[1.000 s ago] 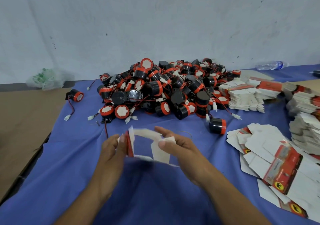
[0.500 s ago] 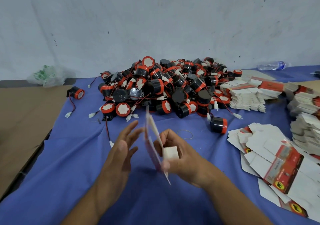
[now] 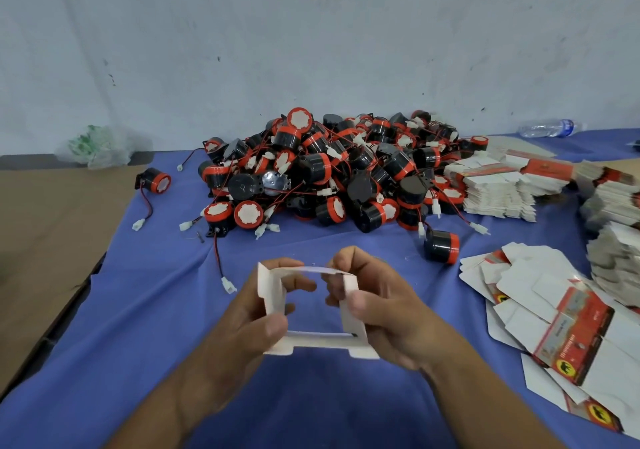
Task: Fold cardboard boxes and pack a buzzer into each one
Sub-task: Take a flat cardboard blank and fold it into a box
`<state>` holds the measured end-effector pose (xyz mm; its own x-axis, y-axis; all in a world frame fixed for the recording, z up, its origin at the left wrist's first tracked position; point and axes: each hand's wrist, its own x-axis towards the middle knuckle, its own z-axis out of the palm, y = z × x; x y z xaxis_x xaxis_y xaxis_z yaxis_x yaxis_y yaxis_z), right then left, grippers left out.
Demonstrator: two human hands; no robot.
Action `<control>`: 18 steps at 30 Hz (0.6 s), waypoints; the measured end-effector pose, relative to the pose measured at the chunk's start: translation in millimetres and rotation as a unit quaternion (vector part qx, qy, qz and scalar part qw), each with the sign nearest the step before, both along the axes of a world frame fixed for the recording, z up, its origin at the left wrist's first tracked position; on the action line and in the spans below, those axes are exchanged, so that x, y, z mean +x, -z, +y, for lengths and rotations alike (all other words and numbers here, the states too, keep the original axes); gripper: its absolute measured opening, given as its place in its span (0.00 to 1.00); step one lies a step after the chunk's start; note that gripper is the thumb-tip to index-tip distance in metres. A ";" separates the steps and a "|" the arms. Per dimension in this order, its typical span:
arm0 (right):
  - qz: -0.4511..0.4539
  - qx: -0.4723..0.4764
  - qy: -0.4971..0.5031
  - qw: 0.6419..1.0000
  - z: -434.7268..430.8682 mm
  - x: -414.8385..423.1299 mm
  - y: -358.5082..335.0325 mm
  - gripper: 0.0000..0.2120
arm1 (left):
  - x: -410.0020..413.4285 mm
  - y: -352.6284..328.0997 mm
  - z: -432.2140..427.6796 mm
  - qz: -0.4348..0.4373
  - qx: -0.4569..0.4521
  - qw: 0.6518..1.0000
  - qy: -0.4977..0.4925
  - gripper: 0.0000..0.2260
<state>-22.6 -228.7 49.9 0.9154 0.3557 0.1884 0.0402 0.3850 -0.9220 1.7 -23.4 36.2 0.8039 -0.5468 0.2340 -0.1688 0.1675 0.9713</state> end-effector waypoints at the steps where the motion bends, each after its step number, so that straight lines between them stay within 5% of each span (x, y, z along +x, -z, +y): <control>1: -0.015 0.006 -0.001 1.000 2.2 0.9 1.3 0.16 | 1.9 -1.3 -2.3 -0.019 0.011 1.000 -0.012 0.34; 6: -0.023 -0.051 0.176 0.983 14.6 8.2 4.9 0.13 | 7.4 -4.0 -3.2 -0.019 -0.015 0.999 -0.023 0.27; 11: -0.059 -0.094 0.262 0.959 27.1 5.4 6.8 0.06 | 3.5 -4.1 -3.3 -0.044 0.116 0.991 -0.053 0.17; 15: -0.090 -0.131 0.238 0.958 33.1 0.2 8.5 0.06 | 3.0 -0.4 -7.9 -0.100 0.128 0.975 -0.149 0.13; 18: -0.148 -0.180 0.170 0.957 34.5 -3.4 10.1 0.10 | 8.4 2.8 -9.6 -0.030 0.030 0.975 -0.220 0.11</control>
